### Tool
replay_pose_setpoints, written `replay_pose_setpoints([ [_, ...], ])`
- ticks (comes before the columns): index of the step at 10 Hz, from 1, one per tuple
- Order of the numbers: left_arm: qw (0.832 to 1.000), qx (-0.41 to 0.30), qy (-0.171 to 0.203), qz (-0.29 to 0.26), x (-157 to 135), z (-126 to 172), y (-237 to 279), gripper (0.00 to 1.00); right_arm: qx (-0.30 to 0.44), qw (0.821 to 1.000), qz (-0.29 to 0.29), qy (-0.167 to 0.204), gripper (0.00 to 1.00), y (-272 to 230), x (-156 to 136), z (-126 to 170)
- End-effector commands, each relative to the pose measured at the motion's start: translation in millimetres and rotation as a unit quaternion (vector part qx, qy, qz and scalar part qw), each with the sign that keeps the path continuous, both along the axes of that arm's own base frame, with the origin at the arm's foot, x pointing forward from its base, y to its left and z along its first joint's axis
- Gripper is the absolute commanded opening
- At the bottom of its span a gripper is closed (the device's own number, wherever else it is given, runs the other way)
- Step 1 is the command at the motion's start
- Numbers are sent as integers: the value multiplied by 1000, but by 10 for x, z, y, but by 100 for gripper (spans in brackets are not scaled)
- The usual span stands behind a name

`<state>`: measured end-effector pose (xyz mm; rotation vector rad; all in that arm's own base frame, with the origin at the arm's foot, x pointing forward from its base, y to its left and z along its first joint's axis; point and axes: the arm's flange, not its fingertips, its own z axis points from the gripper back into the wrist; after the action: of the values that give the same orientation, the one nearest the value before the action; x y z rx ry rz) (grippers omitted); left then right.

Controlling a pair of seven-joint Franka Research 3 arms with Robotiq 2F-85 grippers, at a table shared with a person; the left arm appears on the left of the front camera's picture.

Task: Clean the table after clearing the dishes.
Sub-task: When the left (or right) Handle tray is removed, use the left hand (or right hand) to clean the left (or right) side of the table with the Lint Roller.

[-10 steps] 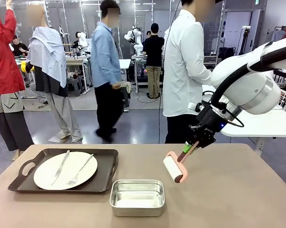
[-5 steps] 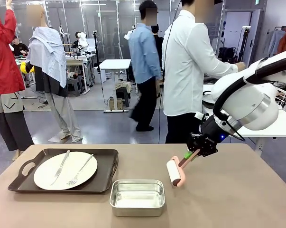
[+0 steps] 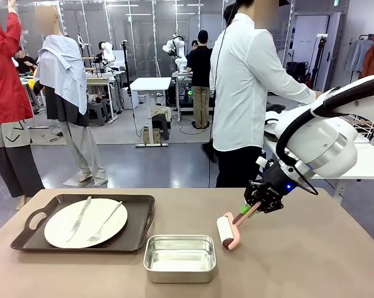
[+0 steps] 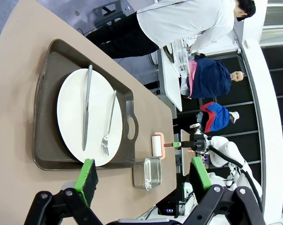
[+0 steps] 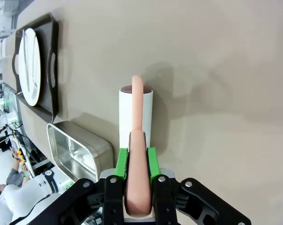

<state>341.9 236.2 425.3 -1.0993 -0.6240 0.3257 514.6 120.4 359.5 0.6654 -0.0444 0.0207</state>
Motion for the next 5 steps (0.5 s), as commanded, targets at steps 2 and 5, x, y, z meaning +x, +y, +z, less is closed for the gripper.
replay_pose_setpoints([
  [2,1000,-5,-7,-2,-10,19,27,100,-32,999,-31,1,21,-435,5,-340],
  [5,1000,-5,-7,-2,-10,19,27,100,-47,998,-39,-20,21,-950,-93,-363],
])
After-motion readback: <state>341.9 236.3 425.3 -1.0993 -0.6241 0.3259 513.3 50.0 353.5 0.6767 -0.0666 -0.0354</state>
